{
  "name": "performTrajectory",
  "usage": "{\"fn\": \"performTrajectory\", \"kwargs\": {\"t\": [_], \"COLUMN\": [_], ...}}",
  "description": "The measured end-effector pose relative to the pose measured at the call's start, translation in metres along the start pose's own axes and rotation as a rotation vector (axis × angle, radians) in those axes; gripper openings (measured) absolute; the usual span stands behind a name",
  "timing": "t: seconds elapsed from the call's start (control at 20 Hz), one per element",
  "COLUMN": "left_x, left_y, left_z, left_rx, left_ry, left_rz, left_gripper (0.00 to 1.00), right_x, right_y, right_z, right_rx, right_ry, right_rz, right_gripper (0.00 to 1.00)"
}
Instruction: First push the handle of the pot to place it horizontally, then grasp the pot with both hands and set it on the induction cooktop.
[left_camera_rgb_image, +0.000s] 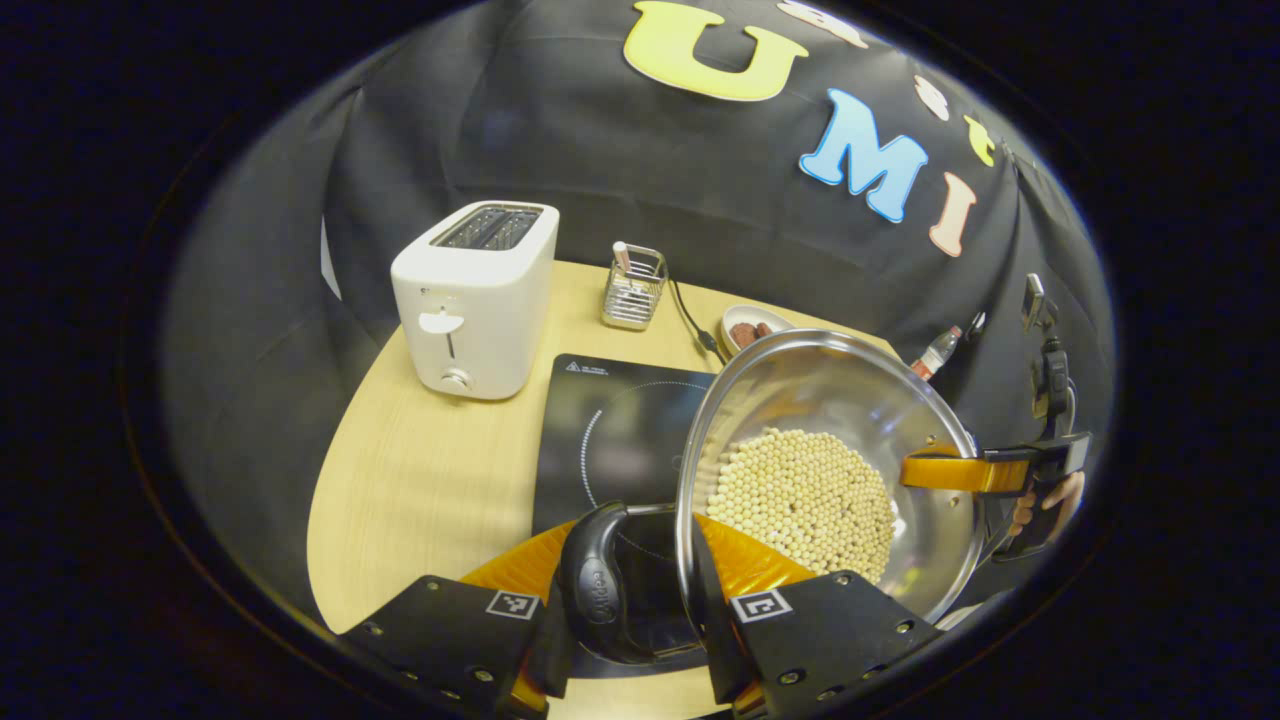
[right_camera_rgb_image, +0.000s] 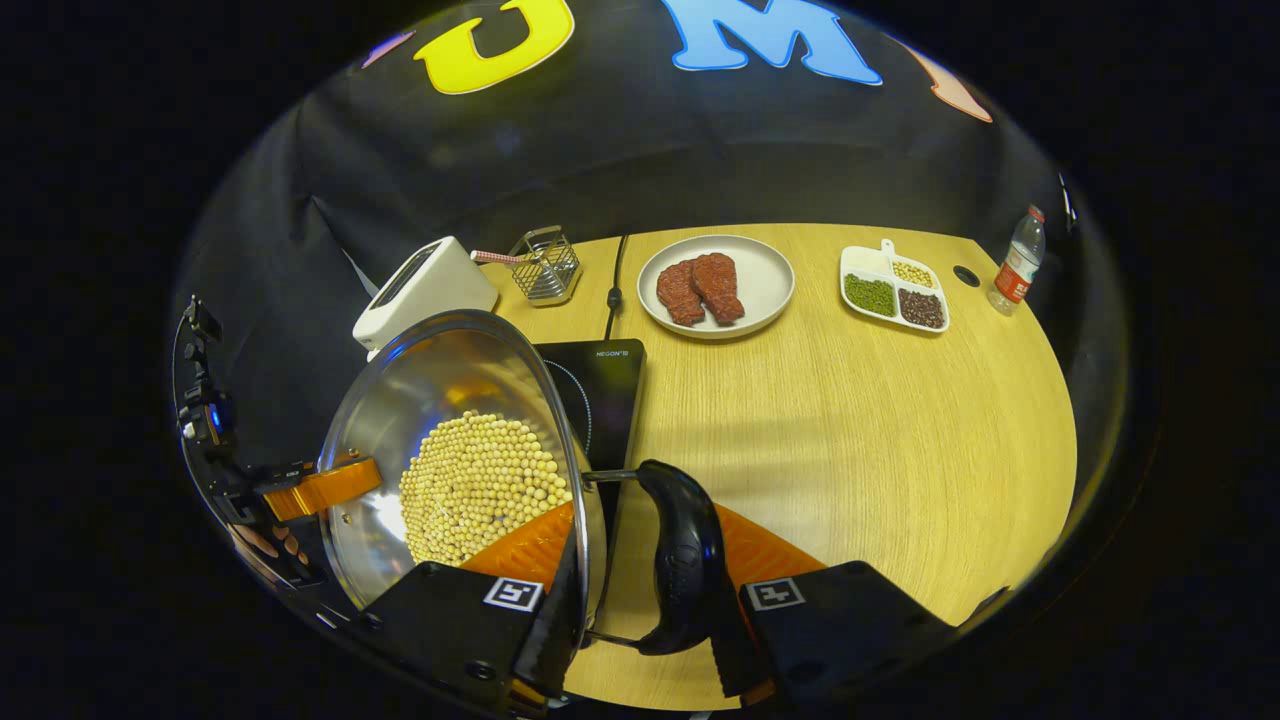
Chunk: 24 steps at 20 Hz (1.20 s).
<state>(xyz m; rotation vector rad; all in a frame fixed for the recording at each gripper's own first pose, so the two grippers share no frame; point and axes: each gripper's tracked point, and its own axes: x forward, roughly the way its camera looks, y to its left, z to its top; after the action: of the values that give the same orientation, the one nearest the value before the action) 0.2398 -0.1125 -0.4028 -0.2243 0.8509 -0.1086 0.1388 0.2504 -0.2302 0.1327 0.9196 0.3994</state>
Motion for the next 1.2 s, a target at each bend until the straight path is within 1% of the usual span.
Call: {"fn": "performTrajectory", "kwargs": {"t": [0.05, 0.1, 0.15, 0.2, 0.25, 0.35, 0.4, 0.45, 0.5, 0.55, 0.6, 0.7, 0.75, 0.8, 0.85, 0.95, 1.0, 1.05, 1.1, 1.15, 1.2], "left_x": [0.0, -0.001, -0.002, -0.003, -0.003, -0.004, -0.005, -0.005, -0.005, -0.005, -0.005, -0.004, -0.003, -0.001, -0.001, 0.009, 0.008, 0.01, 0.009, 0.009, 0.008], "left_y": [0.0, 0.001, 0.001, 0.001, 0.001, -0.003, -0.003, -0.003, -0.003, -0.003, -0.004, -0.007, -0.008, -0.008, -0.007, -0.004, -0.003, -0.003, -0.003, -0.003, -0.003], "left_z": [0.0, -0.002, -0.001, -0.001, 0.0, 0.003, 0.003, 0.005, 0.007, 0.008, 0.006, 0.008, 0.008, 0.004, 0.004, 0.008, 0.009, 0.009, 0.009, 0.01, 0.009], "left_rx": [-0.004, -0.006, -0.005, -0.002, 0.003, 0.02, 0.029, 0.034, 0.041, 0.046, 0.051, 0.065, 0.066, 0.062, 0.055, 0.038, 0.045, 0.049, 0.044, 0.044, 0.043], "left_ry": [0.0, -0.002, -0.004, -0.005, -0.009, -0.012, -0.012, -0.006, -0.002, 0.005, 0.017, 0.038, 0.047, 0.057, 0.058, 0.057, 0.054, 0.053, 0.053, 0.049, 0.051], "left_rz": [0.001, 0.003, 0.006, 0.009, 0.013, 0.018, 0.02, 0.024, 0.026, 0.03, 0.036, 0.046, 0.049, 0.051, 0.049, 0.044, 0.046, 0.045, 0.045, 0.042, 0.042], "left_gripper": [0.54, 0.58, 0.58, 0.54, 0.58, 0.58, 0.58, 0.58, 0.58, 0.58, 0.54, 0.54, 0.54, 0.54, 0.54, 0.55, 0.55, 0.58, 0.56, 0.57, 0.57], "right_x": [0.004, 0.01, 0.016, 0.023, 0.03, 0.045, 0.052, 0.06, 0.067, 0.073, 0.08, 0.091, 0.096, 0.099, 0.106, 0.11, 0.111, 0.111, 0.113, 0.112, 0.113], "right_y": [0.002, 0.005, 0.007, 0.009, 0.011, 0.014, 0.016, 0.017, 0.018, 0.019, 0.02, 0.021, 0.02, 0.02, 0.02, 0.02, 0.02, 0.019, 0.018, 0.018, 0.019], "right_z": [0.005, 0.009, 0.013, 0.017, 0.019, 0.024, 0.026, 0.028, 0.03, 0.032, 0.031, 0.027, 0.024, 0.024, 0.026, 0.027, 0.027, 0.03, 0.03, 0.029, 0.028], "right_rx": [-0.001, -0.004, -0.007, -0.007, -0.004, 0.012, 0.02, 0.03, 0.037, 0.044, 0.052, 0.063, 0.064, 0.065, 0.072, 0.09, 0.09, 0.087, 0.08, 0.079, 0.076], "right_ry": [-0.002, -0.004, -0.004, -0.005, -0.003, -0.002, -0.001, -0.001, -0.002, -0.001, 0.008, 0.029, 0.038, 0.042, 0.033, 0.04, 0.047, 0.032, 0.029, 0.03, 0.028], "right_rz": [0.003, 0.006, 0.009, 0.012, 0.015, 0.021, 0.023, 0.024, 0.026, 0.028, 0.029, 0.028, 0.028, 0.029, 0.031, 0.031, 0.03, 0.027, 0.025, 0.028, 0.029], "right_gripper": [0.59, 0.59, 0.59, 0.59, 0.59, 0.59, 0.56, 0.59, 0.59, 0.59, 0.59, 0.59, 0.55, 0.59, 0.59, 0.6, 0.57, 0.58, 0.59, 0.61, 0.59]}}
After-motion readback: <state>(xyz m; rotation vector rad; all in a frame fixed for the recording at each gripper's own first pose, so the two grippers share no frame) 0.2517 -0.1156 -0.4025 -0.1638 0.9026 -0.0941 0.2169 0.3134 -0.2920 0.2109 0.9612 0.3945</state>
